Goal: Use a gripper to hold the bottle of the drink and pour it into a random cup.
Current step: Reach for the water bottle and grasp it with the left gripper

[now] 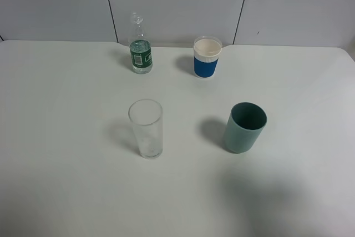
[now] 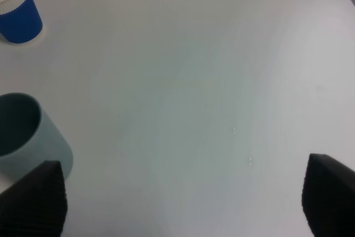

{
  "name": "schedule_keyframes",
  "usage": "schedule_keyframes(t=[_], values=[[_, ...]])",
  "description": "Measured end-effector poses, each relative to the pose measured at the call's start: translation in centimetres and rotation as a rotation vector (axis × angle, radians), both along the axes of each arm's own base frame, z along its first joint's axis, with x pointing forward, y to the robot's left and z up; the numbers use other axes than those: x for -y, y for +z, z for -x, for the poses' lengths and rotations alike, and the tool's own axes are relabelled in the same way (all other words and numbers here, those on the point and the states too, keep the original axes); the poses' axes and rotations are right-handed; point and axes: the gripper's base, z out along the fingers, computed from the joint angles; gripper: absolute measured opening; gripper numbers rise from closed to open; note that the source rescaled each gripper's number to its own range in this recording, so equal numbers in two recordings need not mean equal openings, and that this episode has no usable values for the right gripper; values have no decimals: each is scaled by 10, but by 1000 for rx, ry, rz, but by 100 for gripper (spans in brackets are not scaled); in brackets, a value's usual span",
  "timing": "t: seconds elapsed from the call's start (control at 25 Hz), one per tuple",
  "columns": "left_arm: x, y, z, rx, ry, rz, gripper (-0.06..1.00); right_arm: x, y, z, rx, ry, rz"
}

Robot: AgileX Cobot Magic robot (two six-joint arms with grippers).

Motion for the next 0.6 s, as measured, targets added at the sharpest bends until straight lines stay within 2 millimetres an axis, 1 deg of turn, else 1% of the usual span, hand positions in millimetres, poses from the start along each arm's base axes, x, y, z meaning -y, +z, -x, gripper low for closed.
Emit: schedule_keyframes(t=[0.6], values=[[0, 0, 0, 0, 0, 0, 100, 0, 0, 0, 0, 0, 0]])
